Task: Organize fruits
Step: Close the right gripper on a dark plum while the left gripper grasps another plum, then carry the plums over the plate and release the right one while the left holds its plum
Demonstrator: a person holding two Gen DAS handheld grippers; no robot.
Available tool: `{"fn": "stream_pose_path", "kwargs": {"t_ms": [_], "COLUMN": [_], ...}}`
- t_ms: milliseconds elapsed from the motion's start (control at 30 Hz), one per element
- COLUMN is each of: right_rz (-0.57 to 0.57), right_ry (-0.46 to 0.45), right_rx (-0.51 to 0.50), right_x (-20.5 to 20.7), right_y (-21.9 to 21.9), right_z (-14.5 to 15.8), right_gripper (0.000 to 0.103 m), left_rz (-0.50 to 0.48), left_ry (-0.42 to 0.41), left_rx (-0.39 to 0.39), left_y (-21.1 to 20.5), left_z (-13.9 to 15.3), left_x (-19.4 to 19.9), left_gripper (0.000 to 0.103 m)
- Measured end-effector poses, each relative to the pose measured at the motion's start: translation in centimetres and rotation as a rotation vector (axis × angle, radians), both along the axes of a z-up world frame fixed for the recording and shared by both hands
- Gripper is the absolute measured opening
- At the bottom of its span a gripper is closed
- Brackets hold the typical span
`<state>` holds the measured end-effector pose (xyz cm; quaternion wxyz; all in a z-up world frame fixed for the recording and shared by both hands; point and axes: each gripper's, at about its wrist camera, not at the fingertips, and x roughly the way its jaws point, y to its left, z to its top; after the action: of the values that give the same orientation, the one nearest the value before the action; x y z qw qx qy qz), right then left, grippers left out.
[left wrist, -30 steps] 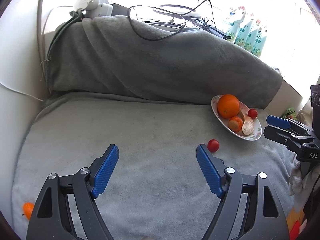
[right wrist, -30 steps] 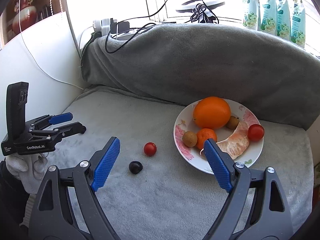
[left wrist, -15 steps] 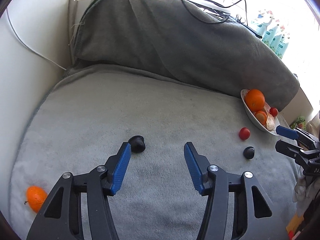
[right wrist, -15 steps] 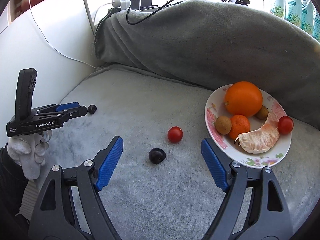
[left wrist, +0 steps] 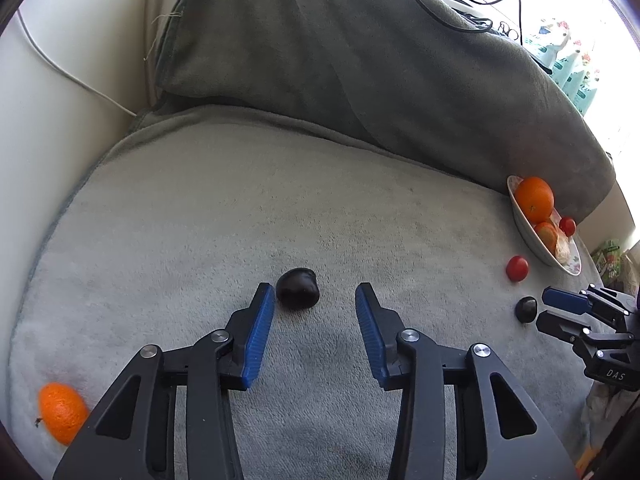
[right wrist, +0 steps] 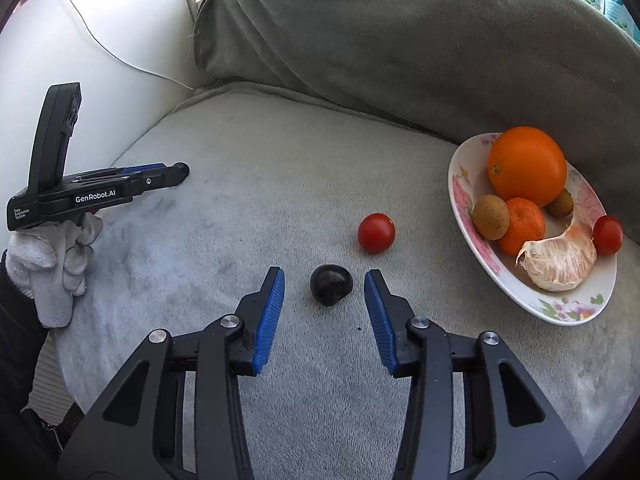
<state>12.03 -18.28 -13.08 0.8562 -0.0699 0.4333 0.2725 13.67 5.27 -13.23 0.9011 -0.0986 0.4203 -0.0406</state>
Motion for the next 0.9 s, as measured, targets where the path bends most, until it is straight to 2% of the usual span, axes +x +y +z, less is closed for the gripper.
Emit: {"fn": "stream_pose_path", "kwargs": {"t_ms": [500, 667, 733, 900], "right_rz": [0.002, 0.002, 0.002, -0.002], "right_ry": [0.030, 0.031, 0.030, 0.030], "right_rx": [-0.022, -0.024, -0.031, -0.039], "right_x": [0.9, 0.8, 1.0, 1.0], "right_y": [0.7, 0.8, 1.0, 1.0], "right_z": [-1.5, -1.5, -1.6, -1.8], "right_gripper": [0.036, 0.034, 0.029, 0.026], "left_rz": [0.003, 0.012, 0.017, 0.018], "left_ry": [0.021, 0.029, 0.030, 0.026], "left_rx": [0.003, 0.014, 0.018, 0.019], "left_y": [0.3, 0.1, 0.1, 0.0], "left_z": [-0.7, -1.0, -1.0, -1.1], "left_x": [1.2, 1.7, 1.7, 1.7], "left_gripper": [0.035, 0.027, 0.023, 0.021]}}
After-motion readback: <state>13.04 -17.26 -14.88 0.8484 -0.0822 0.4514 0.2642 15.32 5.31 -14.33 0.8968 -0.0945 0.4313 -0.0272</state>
